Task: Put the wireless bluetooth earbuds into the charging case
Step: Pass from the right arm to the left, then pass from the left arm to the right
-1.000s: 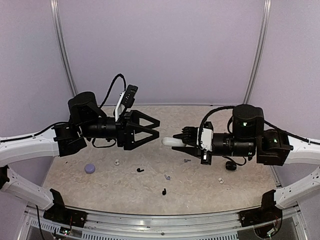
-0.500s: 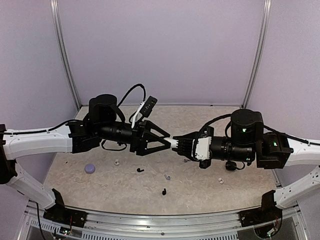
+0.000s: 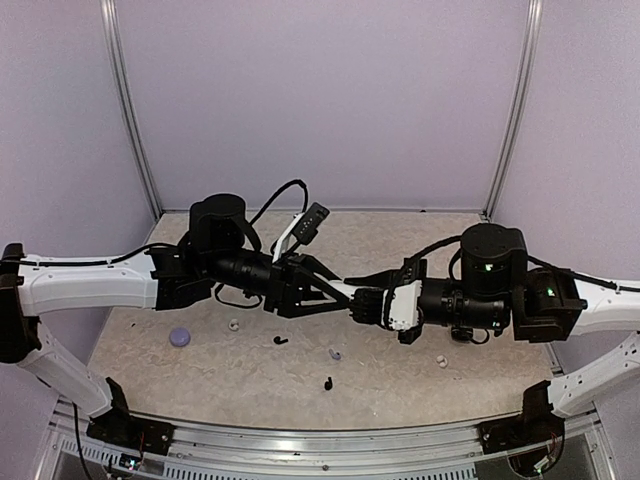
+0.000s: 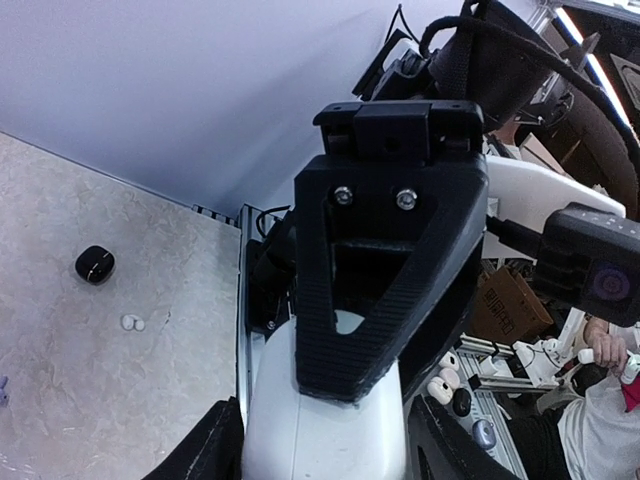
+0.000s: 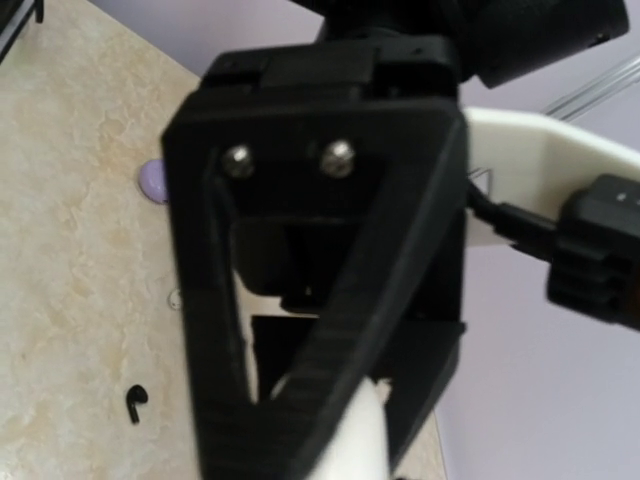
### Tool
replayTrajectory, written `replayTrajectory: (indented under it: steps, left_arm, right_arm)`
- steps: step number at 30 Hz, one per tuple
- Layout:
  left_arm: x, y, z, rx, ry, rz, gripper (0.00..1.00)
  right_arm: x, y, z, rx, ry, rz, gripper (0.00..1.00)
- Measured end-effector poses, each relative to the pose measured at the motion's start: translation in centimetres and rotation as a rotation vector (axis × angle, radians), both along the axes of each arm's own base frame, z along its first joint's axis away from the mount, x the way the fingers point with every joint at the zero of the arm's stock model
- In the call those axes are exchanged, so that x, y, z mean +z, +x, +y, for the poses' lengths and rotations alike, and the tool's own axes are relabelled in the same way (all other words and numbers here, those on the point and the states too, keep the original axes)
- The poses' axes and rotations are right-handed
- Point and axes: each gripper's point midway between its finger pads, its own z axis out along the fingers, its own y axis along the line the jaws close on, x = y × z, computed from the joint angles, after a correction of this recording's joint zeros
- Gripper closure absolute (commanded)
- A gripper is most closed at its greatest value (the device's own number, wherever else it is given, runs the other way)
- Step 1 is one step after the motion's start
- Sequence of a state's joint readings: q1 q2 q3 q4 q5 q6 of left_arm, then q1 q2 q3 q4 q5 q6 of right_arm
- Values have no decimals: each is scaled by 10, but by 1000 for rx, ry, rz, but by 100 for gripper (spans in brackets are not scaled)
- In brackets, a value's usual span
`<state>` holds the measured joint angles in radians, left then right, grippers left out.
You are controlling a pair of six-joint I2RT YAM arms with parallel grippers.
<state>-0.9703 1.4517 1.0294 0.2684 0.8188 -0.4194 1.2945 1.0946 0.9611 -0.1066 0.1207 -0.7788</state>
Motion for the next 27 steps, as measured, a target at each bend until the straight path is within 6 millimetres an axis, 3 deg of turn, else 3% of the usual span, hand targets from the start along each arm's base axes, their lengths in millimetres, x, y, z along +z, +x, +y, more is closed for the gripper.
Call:
replayTrajectory:
  steps: [9,12,16,18,22,27]
  left_arm:
    - [10,-3,0,-25,-32,20,69]
    - [11,-4,0,-27,-38,18,72]
    - [10,-3,0,-21,-39,5,75]
    - [10,-3,1,-15,-41,-14,77]
    - [19,2,8,39,-57,-102,79]
    - [37,15,20,156,-75,-259,80]
  right_arm:
    - [3,-3,0,14,9,-10,94]
    - [4,-4,0,16,13,-14,82]
    - [3,-4,-1,13,28,-9,46]
    - [2,-3,-4,-4,40,4,33]
    - [9,-1,-16,-43,86,33,20]
    - [30,-1,-31,-80,213,143,16]
